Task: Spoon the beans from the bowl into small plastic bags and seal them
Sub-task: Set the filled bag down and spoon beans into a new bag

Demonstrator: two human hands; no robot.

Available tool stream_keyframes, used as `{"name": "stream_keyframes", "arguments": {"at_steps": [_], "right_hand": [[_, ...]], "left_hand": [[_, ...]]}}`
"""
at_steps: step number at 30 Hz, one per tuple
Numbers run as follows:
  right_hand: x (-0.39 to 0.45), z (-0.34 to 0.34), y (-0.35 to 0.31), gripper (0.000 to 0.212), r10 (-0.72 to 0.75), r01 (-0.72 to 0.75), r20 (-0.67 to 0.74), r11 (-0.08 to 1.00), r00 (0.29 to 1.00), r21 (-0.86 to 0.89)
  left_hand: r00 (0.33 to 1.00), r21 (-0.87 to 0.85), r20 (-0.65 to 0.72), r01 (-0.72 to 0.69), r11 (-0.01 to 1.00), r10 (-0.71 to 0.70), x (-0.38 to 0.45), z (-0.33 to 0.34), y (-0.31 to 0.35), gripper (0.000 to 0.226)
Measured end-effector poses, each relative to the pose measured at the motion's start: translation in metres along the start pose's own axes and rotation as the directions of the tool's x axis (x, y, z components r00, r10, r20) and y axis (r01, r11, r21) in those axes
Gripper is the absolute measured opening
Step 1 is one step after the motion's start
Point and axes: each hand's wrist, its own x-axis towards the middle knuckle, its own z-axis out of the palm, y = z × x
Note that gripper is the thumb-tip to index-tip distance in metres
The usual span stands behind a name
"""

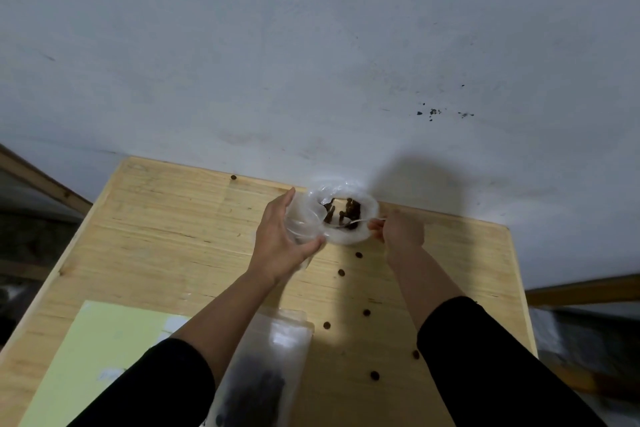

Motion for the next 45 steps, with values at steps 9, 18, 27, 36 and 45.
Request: {"name": "stream_keyframes", "arguments": {"at_steps": [9,18,27,36,45], "right_hand": [[0.008,0.013,0.018,0.028,0.051,-0.127,0.16,0.851,0.986,0.509],[0.004,-0.001,0.026,0.025,-0.023,-0.099,0.214,0.835,0.977,0.542],[-0.011,-0.036,0.013,0.03,-0.126,0.031,0.158,0.866,0.979,0.499],[-0.076,-0.053,-0.022,0.031,-0.577,0.529,0.251,0.815,0.777,0.235],[-0.11,-0.08,-0.02,0.014,-0.765,0.818,0.294,0.553,0.573,-0.155]], "left_hand": [[1.0,0.001,-0.008,0.008,1.0,-0.008,0.003,-0.003,-0.001,0.098],[1.0,-0.009,-0.006,0.01,1.0,-0.01,0.002,-0.002,-0.002,0.097],[1.0,0.014,-0.008,-0.024,1.0,0.024,-0.002,-0.001,0.001,0.099],[0.995,-0.006,-0.012,-0.099,0.995,0.099,-0.008,0.003,0.018,0.097],[0.985,0.02,-0.057,-0.16,0.987,0.161,-0.015,0.0,0.031,0.097]]}}
